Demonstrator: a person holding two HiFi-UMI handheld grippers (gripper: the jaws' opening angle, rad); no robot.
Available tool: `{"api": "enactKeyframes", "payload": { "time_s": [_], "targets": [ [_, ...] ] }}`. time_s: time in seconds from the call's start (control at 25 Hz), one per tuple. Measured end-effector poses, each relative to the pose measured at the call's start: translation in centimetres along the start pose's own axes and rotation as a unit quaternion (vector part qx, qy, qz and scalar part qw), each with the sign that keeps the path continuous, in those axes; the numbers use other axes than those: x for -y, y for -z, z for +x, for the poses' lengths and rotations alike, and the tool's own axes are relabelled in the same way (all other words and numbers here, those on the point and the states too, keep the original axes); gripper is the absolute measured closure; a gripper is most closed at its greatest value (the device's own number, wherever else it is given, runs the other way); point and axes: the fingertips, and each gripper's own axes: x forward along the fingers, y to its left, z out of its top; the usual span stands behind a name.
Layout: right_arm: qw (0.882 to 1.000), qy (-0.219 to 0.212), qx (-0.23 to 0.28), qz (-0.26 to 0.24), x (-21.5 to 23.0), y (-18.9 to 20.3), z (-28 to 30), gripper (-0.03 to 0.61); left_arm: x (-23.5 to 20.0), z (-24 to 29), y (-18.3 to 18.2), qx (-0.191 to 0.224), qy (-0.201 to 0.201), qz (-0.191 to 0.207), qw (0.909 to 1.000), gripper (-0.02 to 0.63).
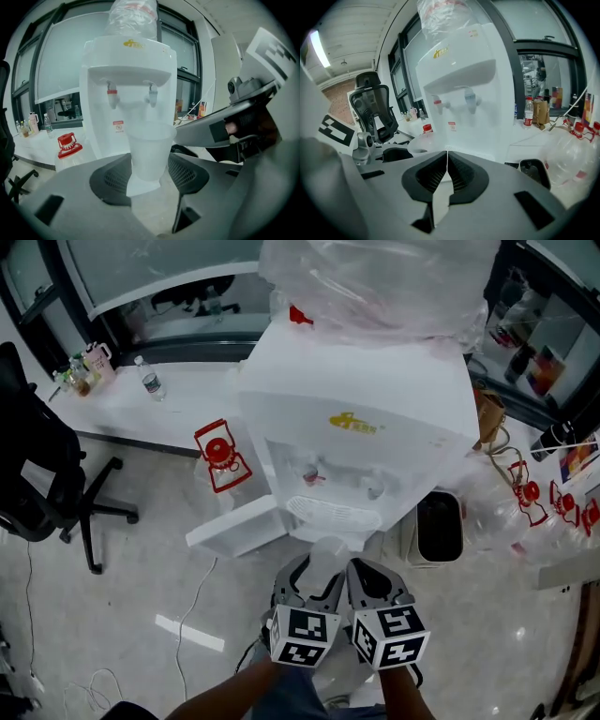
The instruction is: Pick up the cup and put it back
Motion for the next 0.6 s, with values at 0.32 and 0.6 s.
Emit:
{"api": "enactKeyframes", "payload": {
  "time_s": [0.32,0.6],
  "targets": [
    [1.000,0.001,0.014,-0.005,3.0,5.1,4.5,0.557,-0.1,5.0,5.7,0.009,0.009,0.018,0.9998,0.367],
    [1.000,0.007,0.022,-0.011,5.8,10.4,8.5,0.557,-0.2,9.7,11.3,0.014,0.022,0.024,0.9994,0.367]
  ]
}}
